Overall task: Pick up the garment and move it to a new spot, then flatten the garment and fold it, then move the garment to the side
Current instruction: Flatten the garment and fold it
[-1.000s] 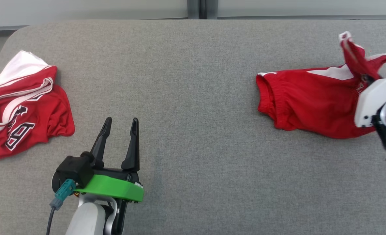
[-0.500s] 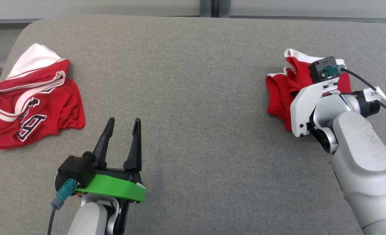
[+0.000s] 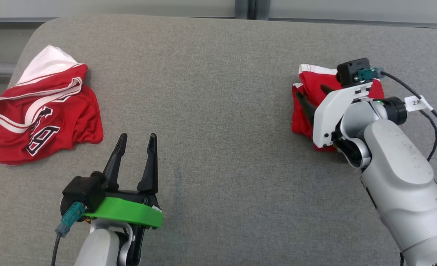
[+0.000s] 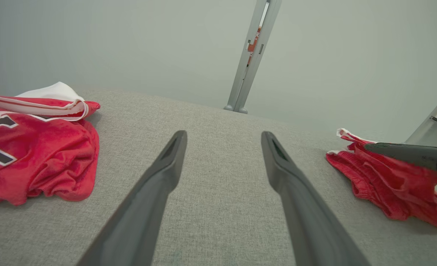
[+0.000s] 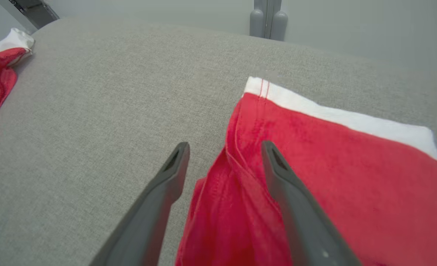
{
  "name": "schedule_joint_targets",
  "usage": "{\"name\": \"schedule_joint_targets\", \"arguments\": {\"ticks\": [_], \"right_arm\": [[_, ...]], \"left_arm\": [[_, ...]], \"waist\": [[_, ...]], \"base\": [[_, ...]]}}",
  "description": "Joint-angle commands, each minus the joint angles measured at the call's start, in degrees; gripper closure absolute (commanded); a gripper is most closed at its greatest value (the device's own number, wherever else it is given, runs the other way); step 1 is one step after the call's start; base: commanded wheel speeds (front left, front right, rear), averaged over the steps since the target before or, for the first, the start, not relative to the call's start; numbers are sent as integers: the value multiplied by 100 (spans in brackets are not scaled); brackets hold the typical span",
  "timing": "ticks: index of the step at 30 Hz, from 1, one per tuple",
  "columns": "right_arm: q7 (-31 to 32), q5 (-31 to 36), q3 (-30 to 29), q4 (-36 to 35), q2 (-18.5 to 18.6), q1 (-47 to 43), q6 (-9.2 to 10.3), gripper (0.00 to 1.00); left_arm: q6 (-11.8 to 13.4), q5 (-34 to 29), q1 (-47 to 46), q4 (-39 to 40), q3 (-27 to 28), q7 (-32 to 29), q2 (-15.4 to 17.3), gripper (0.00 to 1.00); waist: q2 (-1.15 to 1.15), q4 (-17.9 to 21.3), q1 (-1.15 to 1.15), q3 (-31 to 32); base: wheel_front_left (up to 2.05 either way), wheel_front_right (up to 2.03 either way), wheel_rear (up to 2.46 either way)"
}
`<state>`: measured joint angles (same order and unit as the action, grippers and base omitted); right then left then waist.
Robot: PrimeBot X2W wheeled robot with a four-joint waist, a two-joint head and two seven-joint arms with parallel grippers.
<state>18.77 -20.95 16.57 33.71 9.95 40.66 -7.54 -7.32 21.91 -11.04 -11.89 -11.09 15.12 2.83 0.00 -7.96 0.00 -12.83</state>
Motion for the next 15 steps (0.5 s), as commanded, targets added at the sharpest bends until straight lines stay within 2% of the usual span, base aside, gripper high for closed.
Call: {"name": "schedule_joint_targets", "arguments": {"ticks": [1,7,11,14,15], "right_arm": [[-87,-90,17,-63,106,32,10,0],[-460,-314,-273,-373,543,-112,10,0],[-801,-74,-669,-336,809,-449,9,0],[-1113,75,-907,-134,827,-753,9,0],[-1182,160,-915,-48,816,-839,9,7]], "left_arm": [[-26,28,-11,-13,27,4,13,0],[-26,25,115,-6,46,4,13,0],[-26,41,125,-1,-5,4,13,0],[-26,66,99,2,-61,4,13,0],[-26,75,86,4,-77,4,13,0]], "waist": [[0,41,0,55],[0,154,0,229],[0,185,0,280],[0,159,0,273],[0,149,0,264]], "base": [[0,0,0],[0,0,0],[0,0,0],[0,0,0],[0,0,0]]}}
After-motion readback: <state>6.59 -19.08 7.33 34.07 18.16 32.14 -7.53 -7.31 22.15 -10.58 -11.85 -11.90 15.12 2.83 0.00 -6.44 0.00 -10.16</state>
